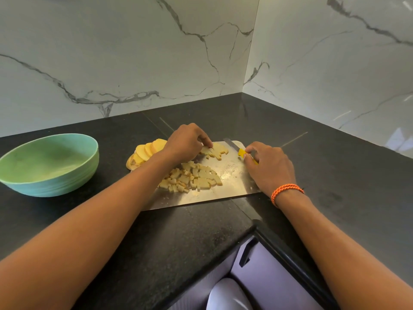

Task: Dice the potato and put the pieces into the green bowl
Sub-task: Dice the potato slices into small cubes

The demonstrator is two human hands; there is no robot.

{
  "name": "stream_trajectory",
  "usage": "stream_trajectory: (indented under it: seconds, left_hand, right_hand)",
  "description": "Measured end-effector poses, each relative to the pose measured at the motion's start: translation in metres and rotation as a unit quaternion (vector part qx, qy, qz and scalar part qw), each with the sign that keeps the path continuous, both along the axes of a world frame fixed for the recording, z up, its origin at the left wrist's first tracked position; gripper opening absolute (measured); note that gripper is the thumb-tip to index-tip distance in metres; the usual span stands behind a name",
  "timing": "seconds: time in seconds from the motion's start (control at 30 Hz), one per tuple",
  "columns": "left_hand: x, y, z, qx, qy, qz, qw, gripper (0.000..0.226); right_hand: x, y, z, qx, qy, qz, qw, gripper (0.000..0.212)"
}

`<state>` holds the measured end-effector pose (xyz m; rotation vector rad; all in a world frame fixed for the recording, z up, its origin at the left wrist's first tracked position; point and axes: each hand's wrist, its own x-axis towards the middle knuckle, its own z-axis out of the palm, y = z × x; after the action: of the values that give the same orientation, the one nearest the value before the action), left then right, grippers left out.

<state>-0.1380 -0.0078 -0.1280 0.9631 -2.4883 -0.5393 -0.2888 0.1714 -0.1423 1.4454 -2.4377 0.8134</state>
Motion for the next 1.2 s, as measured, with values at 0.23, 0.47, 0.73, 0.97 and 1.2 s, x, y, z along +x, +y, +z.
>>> stream_trajectory:
  seconds: [0.23, 0.47, 0.73, 0.97, 1.2]
  left_hand:
    - [0.020, 0.007, 0.011, 0.088, 0.056, -0.032, 0.994, 0.042]
    - [0.041, -0.012, 0.019, 0.071, 0.067, -0.029, 0.995, 0.039]
    - [0.045, -0.016, 0.015, 0.045, -0.012, -0.025, 0.999, 0.042]
    - [0.041, -0.008, 0.016, 0.031, -0.040, -0.031, 0.998, 0.047]
    - [0.041, 0.000, 0.021, 0.042, -0.036, -0.044, 0.997, 0.040]
  right_hand:
    - [-0.010, -0.003, -0.001, 0.028, 0.017, 0.051, 0.998, 0.031]
    - [-0.009, -0.005, -0.001, 0.023, -0.083, 0.161, 0.983, 0.027]
    - [-0.005, 0.004, -0.003, -0.035, -0.133, 0.137, 0.981, 0.023]
    - [0.002, 0.018, 0.006, -0.031, -0.166, 0.152, 0.974, 0.024]
    - [0.014, 0.033, 0.030, 0.133, -0.122, 0.037, 0.983, 0.030]
